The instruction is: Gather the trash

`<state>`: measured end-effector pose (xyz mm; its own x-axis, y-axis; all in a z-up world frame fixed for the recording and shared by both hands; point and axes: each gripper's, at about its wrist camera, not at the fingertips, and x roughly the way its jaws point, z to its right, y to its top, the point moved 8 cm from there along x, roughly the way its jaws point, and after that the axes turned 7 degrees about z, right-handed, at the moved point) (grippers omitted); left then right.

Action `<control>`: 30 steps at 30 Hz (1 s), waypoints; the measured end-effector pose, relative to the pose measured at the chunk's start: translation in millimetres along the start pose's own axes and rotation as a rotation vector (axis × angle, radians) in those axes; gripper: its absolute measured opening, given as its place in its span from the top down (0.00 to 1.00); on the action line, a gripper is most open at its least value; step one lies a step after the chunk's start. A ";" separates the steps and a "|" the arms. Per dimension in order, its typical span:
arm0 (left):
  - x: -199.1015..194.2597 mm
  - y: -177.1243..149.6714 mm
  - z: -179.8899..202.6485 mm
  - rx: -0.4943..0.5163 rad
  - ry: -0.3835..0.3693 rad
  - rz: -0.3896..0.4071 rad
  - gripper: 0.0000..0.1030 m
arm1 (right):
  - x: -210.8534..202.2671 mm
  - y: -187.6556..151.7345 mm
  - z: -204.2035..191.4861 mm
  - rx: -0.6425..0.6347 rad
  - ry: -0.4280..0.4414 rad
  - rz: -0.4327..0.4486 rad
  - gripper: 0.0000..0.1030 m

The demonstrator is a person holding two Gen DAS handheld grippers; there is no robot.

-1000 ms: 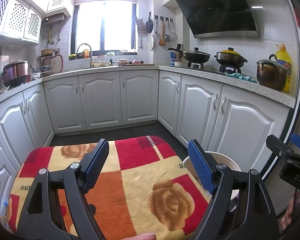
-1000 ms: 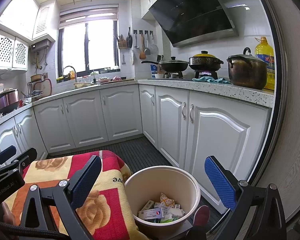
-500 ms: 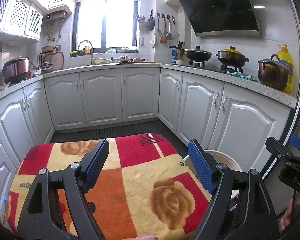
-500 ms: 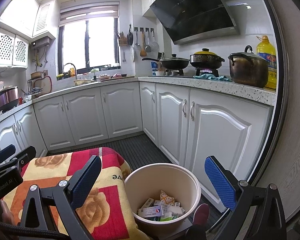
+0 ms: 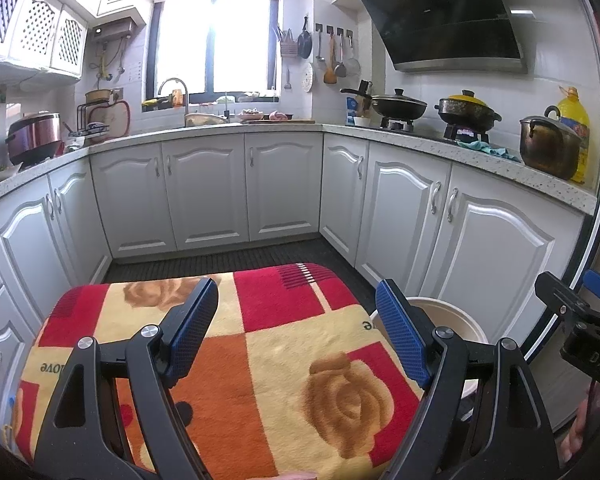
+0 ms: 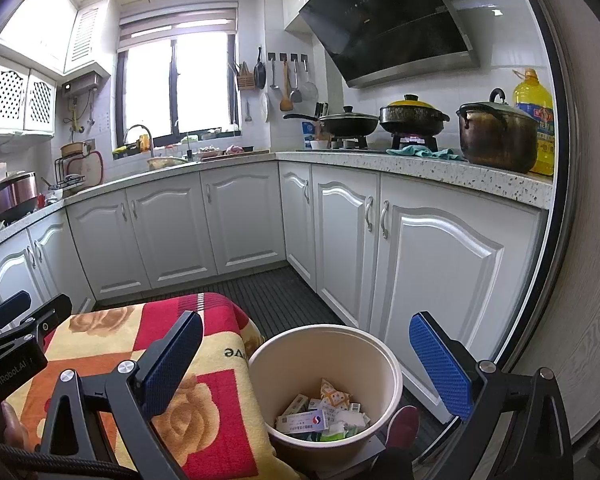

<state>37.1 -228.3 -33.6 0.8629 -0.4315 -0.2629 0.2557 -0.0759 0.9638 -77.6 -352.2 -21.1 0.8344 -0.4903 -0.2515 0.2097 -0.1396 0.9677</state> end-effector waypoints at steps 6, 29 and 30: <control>0.4 -0.4 -1.6 0.004 0.002 0.000 0.22 | 1.6 -0.2 0.6 -0.007 -0.001 -0.001 0.00; 6.4 -8.0 -7.1 0.014 0.004 -0.019 0.21 | 6.4 -4.5 1.0 -0.004 0.005 -0.015 0.00; 6.5 -7.8 -6.3 0.016 0.003 -0.019 0.21 | 6.8 -4.3 1.7 -0.004 0.005 -0.015 0.00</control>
<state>43.5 -224.8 -43.1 0.8594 -0.4270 -0.2811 0.2649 -0.0982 0.9592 -73.6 -356.4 -27.1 0.8339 -0.4836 -0.2661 0.2242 -0.1438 0.9639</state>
